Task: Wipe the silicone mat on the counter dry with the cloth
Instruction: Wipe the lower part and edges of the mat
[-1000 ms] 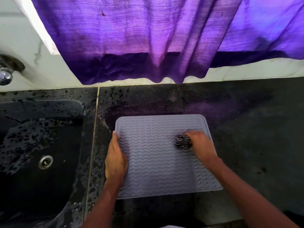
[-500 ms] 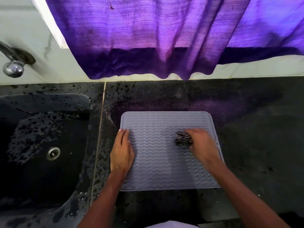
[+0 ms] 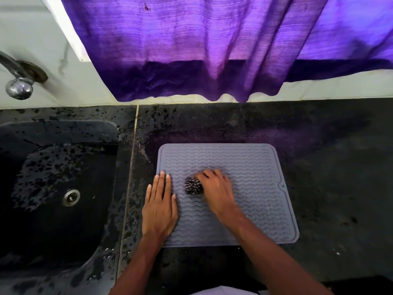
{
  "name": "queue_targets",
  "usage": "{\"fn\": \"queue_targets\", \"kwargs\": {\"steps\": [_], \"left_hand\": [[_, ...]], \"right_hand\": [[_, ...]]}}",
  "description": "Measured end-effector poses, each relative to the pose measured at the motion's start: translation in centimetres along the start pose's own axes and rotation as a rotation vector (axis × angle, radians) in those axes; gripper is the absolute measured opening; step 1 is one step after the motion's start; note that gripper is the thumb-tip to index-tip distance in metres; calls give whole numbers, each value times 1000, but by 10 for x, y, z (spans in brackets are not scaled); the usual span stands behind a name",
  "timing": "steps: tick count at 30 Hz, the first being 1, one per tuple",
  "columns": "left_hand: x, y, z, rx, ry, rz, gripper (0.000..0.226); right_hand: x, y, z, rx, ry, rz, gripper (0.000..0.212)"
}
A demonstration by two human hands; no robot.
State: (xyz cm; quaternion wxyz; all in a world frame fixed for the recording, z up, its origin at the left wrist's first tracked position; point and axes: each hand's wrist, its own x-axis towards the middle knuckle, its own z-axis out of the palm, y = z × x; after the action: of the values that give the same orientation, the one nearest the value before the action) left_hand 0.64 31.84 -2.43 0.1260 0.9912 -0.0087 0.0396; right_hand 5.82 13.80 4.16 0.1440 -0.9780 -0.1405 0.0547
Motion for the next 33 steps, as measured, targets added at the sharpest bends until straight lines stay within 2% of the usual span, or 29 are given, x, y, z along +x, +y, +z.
{"fn": "queue_targets", "kwargs": {"steps": [12,16,18,22,27,29,33], "left_hand": [[0,2,-3,17,-11,-15,60],[0,3,-3,14,-6,-21,60],[0,4,-3,13,-3,-25,60],[-1,5,-4,11,-2,-33,60],[1,4,-6,10,-10,-44,59],[1,5,-7,15,-9,-49,58],[2,6,-7,44,-9,-51,59]], "right_hand": [[-58,153,-76,-59,11,365,49],[-59,167,-85,-47,-6,466,45],[-55,149,-83,-21,14,416,43],[-38,75,-59,120,64,199,43],[-5,-24,-21,139,18,0,48],[0,-38,-9,56,-35,-21,50],[-4,-14,-5,-22,-41,13,55]]}}
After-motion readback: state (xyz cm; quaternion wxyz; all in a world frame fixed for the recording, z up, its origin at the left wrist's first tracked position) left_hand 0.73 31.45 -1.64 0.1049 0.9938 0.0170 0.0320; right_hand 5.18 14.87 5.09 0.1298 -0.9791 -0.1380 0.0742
